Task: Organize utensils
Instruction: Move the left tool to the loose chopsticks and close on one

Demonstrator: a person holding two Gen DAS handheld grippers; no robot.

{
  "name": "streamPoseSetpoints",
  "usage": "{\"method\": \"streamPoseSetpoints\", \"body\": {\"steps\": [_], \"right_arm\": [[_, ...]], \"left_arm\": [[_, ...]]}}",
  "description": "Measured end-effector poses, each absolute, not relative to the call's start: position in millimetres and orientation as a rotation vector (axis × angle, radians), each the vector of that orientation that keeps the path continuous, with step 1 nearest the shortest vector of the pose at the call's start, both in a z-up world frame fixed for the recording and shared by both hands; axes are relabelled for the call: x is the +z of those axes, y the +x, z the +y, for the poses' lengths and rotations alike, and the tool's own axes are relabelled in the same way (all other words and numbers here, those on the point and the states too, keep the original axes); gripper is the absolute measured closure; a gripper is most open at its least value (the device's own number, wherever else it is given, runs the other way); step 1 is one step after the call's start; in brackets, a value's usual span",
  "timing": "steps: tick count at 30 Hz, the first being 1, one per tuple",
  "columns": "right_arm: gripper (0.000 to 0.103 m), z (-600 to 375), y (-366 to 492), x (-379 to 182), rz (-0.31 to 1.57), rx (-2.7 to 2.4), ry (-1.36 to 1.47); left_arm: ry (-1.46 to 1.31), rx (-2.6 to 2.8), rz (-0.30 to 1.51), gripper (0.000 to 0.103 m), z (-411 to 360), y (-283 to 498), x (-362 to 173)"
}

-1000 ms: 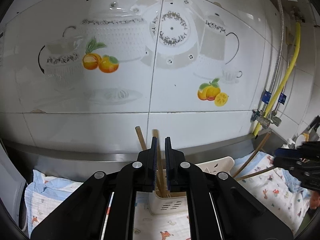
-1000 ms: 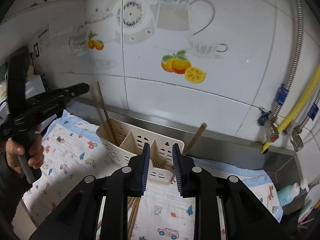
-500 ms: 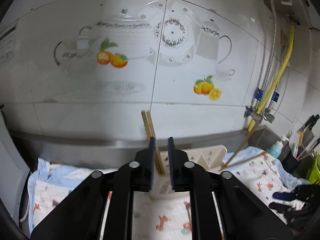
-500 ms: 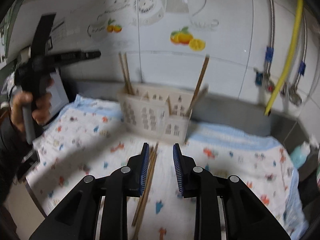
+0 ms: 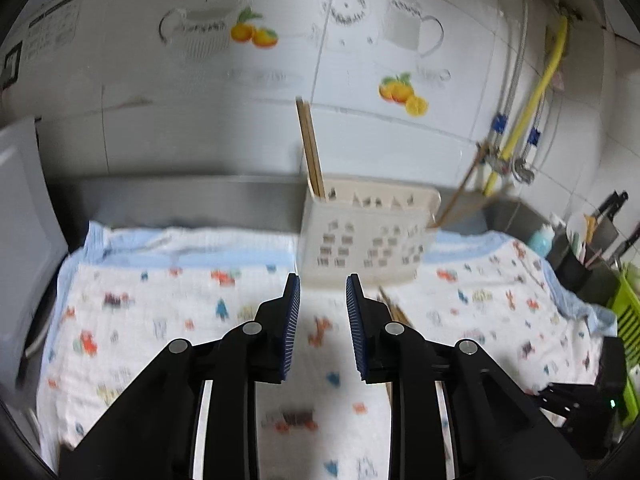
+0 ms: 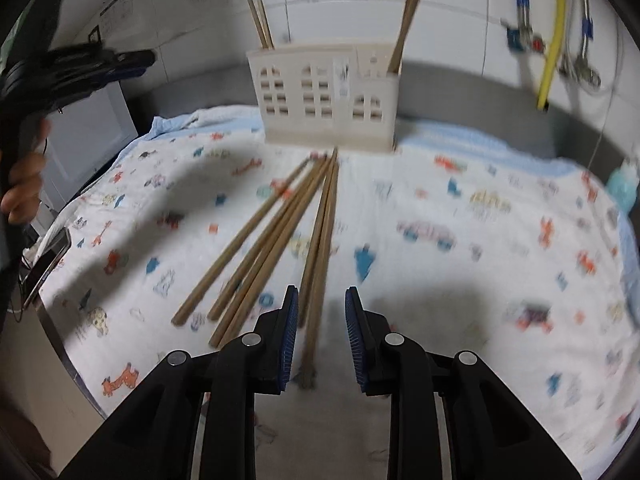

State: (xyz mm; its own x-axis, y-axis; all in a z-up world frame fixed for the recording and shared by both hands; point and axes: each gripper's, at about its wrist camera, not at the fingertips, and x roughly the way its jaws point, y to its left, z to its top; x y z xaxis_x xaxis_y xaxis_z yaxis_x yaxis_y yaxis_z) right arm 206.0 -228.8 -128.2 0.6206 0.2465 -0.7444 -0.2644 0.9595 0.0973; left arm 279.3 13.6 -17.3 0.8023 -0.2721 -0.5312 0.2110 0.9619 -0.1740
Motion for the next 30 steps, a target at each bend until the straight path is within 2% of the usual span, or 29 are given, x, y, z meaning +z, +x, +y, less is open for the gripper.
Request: {"method": "streamPoseSetpoints", "body": {"steps": [2, 13, 30], "right_arm": [[0.085, -226.2, 205.8, -137.7, 0.869, 0.288, -0.023], [0.093, -224.6, 209.7, -152.9, 0.89, 0.266, -0.033], [0.093, -232.1, 224.5, -155.5, 0.88, 0.248, -0.022]], "left_arm": [[-0.114, -0.269, 0.607, 0.079, 12.5, 267.4, -29.5], [-0.161, -0.319, 0.727, 0.079, -1.4, 236.6, -82.0], [-0.12, -0.409, 0.857, 0.079, -52.4, 228.7, -128.5]]}}
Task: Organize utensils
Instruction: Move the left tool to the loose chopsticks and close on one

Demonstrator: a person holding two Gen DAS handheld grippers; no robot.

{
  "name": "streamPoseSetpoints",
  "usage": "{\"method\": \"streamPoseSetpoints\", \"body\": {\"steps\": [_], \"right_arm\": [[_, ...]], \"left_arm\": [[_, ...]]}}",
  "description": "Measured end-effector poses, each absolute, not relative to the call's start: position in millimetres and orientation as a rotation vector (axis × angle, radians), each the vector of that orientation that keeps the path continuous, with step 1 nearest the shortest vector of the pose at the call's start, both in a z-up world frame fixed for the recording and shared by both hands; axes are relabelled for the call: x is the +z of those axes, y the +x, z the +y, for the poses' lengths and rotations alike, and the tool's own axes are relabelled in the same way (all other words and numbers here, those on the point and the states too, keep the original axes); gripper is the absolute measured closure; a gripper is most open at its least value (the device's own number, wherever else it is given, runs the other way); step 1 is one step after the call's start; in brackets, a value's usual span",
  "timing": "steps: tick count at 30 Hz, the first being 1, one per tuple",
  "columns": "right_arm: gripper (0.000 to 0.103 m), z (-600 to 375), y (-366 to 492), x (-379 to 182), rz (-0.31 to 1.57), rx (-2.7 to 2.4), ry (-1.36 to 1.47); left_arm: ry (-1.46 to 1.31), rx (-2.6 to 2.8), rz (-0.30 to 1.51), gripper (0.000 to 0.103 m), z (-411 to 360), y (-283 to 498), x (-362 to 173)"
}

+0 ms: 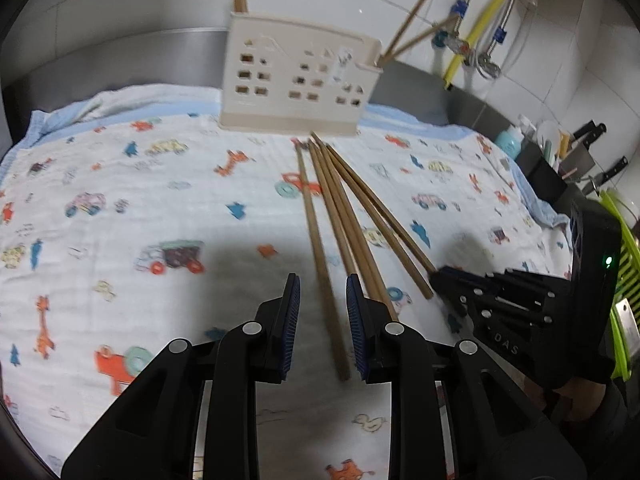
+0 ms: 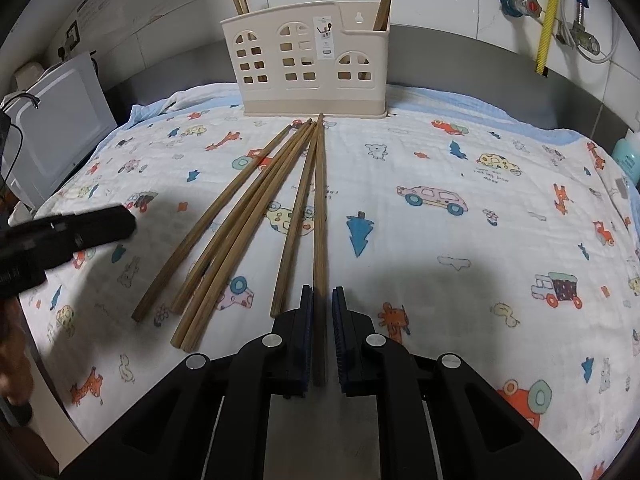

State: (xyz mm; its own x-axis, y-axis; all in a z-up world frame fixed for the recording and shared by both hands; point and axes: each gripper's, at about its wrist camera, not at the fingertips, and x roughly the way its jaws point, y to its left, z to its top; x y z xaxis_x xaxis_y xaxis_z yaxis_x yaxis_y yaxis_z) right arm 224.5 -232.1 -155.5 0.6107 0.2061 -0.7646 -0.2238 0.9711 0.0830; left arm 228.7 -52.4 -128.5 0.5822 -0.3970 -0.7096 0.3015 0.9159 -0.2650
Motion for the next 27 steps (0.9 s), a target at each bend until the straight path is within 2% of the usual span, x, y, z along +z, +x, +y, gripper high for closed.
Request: {"method": "streamPoseSetpoints", "body": {"steps": [15, 24, 27], "right_arm": [[0.093, -236.6, 224.2, -157.2, 0.866, 0.283, -0.001], [0.096, -235.7, 223.8, -157.8, 0.857, 0.278, -0.016], [0.096, -237.3, 223.6, -157.0, 0.86, 0.281, -0.001]], "left_arm": [[-0.084, -0.355, 0.933, 0.08, -74.2, 248.5, -154.3], [0.0, -0.285, 0.926, 0.096, -82.9, 252.8, -155.8], [-0.009, -0.287, 0.94, 0.097, -81.5, 254.8, -154.3]]}}
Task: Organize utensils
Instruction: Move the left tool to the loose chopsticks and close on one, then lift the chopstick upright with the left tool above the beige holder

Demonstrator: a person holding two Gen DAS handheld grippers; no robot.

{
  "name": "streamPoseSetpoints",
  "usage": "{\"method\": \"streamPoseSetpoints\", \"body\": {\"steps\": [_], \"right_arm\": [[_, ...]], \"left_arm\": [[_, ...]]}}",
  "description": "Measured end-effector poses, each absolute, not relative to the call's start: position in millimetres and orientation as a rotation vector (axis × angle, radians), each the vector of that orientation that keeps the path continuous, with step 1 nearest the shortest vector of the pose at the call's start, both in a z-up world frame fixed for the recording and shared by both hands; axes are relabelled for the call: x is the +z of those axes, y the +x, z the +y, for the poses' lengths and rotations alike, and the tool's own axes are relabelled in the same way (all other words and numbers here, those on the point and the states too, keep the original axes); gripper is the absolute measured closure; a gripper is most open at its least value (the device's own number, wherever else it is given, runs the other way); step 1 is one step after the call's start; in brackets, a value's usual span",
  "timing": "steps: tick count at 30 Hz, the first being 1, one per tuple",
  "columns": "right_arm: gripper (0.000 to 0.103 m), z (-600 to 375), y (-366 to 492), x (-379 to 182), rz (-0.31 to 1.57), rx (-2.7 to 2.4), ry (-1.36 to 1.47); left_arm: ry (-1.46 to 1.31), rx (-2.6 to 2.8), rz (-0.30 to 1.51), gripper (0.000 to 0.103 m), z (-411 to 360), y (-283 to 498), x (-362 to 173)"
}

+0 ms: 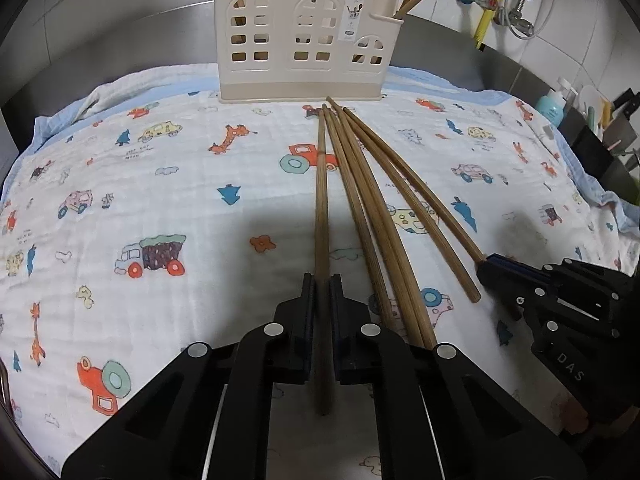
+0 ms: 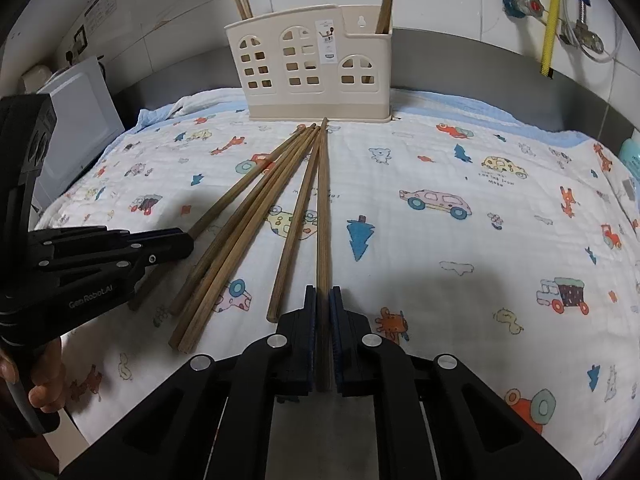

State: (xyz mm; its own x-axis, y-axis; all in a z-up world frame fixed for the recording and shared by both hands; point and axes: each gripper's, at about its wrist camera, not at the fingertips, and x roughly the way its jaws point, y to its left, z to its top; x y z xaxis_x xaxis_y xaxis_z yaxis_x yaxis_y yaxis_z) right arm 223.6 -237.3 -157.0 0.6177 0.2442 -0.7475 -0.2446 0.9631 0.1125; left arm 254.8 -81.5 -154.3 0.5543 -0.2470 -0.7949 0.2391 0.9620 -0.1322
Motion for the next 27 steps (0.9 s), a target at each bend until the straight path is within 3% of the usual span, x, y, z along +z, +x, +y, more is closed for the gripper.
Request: {"method": "streamPoseSetpoints", "body": {"steps": [7, 27], "right_arm": [[0.097, -238.9, 214.9, -140.6, 0.825, 0.276, -0.012], [0.096, -222.6, 230.3, -15.2, 0.6, 0.329, -0.075]], "left_arm": [[-0.009, -0.328, 0.91, 0.097, -76.0, 246.6, -141.2], [-0.086, -0.427, 0.69, 0.097, -42.0, 241.9, -65.8]]}}
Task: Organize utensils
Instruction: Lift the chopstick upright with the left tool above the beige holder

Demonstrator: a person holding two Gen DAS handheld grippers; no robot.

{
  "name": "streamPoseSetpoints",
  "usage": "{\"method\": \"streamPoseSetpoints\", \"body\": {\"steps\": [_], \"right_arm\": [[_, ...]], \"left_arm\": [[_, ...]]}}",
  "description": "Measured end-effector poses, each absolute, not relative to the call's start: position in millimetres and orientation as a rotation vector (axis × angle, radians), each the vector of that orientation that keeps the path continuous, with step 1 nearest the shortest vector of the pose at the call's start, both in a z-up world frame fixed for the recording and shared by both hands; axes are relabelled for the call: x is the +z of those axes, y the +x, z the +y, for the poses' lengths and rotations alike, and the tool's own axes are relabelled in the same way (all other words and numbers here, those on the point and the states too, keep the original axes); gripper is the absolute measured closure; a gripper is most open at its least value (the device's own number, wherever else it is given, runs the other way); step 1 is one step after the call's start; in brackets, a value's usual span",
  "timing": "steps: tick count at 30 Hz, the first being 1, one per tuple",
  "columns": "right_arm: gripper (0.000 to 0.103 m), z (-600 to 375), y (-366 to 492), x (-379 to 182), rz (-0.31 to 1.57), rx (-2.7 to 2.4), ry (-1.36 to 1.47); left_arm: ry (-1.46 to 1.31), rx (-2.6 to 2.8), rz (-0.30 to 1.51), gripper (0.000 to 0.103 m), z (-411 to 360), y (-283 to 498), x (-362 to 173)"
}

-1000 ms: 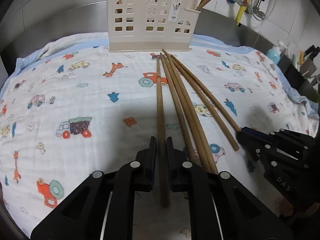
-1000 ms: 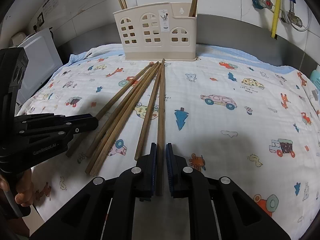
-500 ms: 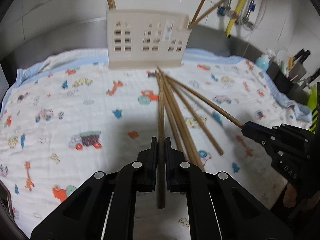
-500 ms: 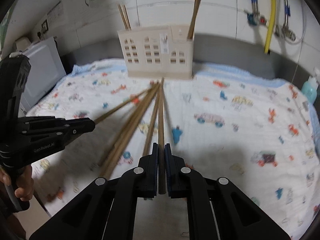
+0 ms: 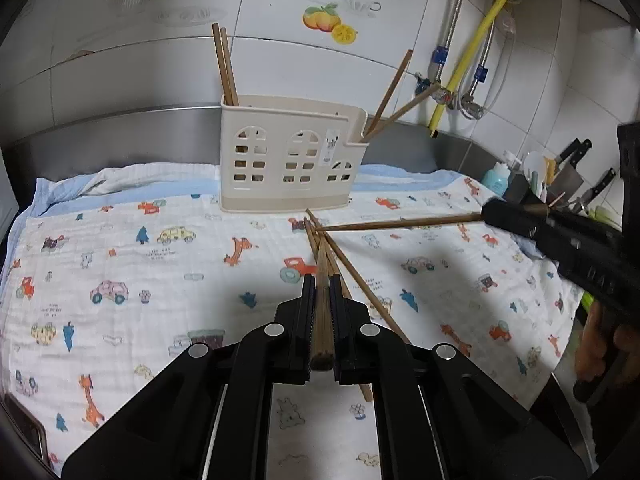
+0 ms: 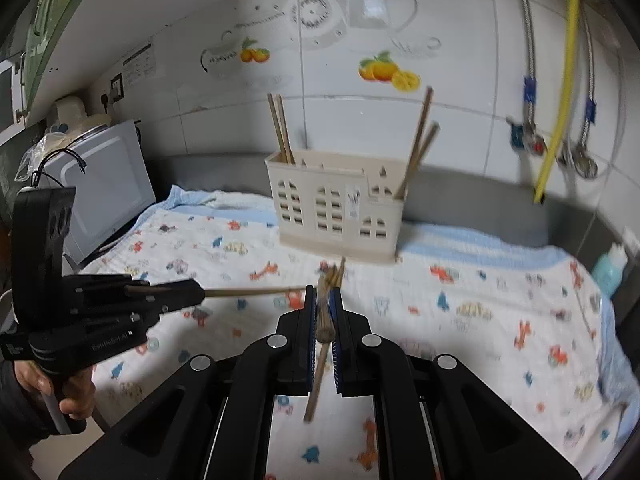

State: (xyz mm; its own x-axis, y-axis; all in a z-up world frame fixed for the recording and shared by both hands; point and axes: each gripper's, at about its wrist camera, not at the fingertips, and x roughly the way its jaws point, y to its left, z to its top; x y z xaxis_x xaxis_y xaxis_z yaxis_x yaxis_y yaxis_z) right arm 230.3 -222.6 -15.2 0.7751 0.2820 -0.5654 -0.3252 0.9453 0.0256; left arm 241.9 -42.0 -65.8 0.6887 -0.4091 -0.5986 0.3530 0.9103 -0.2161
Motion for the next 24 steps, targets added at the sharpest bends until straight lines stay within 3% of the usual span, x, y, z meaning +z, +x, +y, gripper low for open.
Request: {"method": "streamPoseSetpoints", "body": {"steps": [17, 24], "right_arm": [[0.096, -236.7, 282.6, 104.8, 0.541, 0.316, -0.123], [0.096, -241.3, 299.1, 127.2, 0.532, 0.273, -0.146]], "left_arm": [[-0.06, -0.44, 0.634, 0.097, -22.0, 271.9, -20.8], [-0.054, -0.438, 0.577, 0.097, -15.3, 279.6, 10.3]]}}
